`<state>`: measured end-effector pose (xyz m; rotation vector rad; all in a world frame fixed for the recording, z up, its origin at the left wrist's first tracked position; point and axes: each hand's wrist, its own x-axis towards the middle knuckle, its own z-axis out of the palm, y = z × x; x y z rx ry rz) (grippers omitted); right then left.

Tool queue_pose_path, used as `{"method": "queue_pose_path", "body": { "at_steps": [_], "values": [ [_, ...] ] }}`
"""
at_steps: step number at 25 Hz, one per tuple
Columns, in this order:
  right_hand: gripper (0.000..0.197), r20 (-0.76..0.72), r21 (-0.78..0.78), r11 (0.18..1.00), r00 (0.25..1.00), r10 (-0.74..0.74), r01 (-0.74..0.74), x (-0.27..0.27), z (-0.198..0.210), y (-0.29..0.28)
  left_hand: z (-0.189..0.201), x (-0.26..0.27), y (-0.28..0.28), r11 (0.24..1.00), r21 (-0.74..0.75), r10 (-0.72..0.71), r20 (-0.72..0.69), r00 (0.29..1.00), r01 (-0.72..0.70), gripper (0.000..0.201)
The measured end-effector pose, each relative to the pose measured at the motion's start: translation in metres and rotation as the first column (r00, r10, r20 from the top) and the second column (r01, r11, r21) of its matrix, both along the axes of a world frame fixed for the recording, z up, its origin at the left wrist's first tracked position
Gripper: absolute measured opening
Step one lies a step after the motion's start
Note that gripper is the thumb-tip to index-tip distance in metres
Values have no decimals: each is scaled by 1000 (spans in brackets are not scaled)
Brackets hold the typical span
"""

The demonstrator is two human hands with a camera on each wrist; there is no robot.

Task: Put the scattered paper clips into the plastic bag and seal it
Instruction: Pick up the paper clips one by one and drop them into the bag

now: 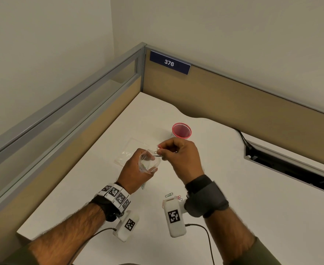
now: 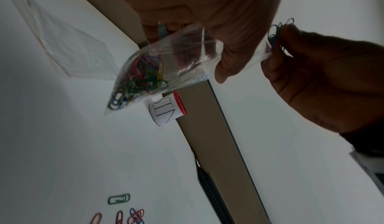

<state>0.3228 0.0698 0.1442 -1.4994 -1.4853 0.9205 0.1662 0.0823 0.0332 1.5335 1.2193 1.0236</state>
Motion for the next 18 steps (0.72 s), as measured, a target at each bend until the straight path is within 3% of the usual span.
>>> {"method": "queue_pose_path", "body": {
  "at_steps": [7, 13, 15, 18],
  "values": [
    [9, 249, -42, 994, 963, 106, -98, -24, -16, 3, 2, 1, 0, 999, -49, -15, -5, 1000, 15, 46],
    [10, 106, 70, 997, 994, -20, 12, 2, -16, 1, 0, -1, -3, 1000, 19, -22, 9, 1000, 22, 39],
    [10, 131, 18, 998, 990, -60, 58, 22, -41, 3, 0, -4, -4, 1000, 25, -16, 1, 1000, 16, 38],
    [7, 315, -208, 972, 948, -38, 108, 50, -101, -1, -2, -6, -5, 1000, 21, -3, 2, 1000, 3, 37]
  ]
}}
